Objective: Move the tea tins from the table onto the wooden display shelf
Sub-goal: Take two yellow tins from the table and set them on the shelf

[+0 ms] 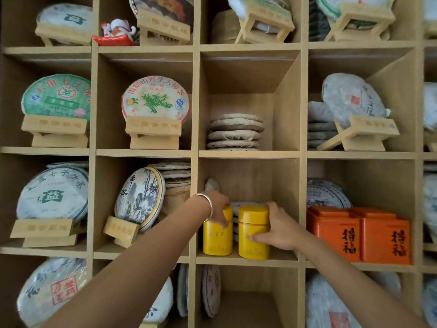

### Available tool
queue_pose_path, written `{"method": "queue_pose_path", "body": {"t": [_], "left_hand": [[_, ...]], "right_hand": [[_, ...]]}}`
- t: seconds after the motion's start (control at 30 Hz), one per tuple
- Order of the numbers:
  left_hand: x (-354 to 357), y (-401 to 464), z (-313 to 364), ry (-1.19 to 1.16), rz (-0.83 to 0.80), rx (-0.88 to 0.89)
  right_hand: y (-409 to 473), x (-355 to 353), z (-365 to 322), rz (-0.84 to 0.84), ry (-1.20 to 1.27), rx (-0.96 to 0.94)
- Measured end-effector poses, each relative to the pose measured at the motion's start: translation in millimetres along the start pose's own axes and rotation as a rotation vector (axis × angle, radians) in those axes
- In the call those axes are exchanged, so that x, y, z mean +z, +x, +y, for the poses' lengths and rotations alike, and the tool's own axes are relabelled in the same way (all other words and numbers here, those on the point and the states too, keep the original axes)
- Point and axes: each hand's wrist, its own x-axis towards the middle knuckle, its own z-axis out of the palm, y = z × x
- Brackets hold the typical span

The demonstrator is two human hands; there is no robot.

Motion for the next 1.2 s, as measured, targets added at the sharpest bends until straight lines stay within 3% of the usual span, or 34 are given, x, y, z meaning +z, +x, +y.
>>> {"method": "queue_pose_path", "body": {"t": [0.2,0.63,1.2], "left_hand": [[2.8,-10.9,-4.5,0.001,0.073,0.031],[2.0,-15.0,-6.6,0.011,0.094,0.09],[5.6,-12.0,-12.5,-0.006,0.099,0.11]], "right_hand": [[-6.0,20.3,2.0,-0.018,0.367,0.021],[-9.1,28.4,-1.0,-0.017,0.276,0.061],[-7.8,37.7,-0.8,0.02,0.343,-0.004]]}}
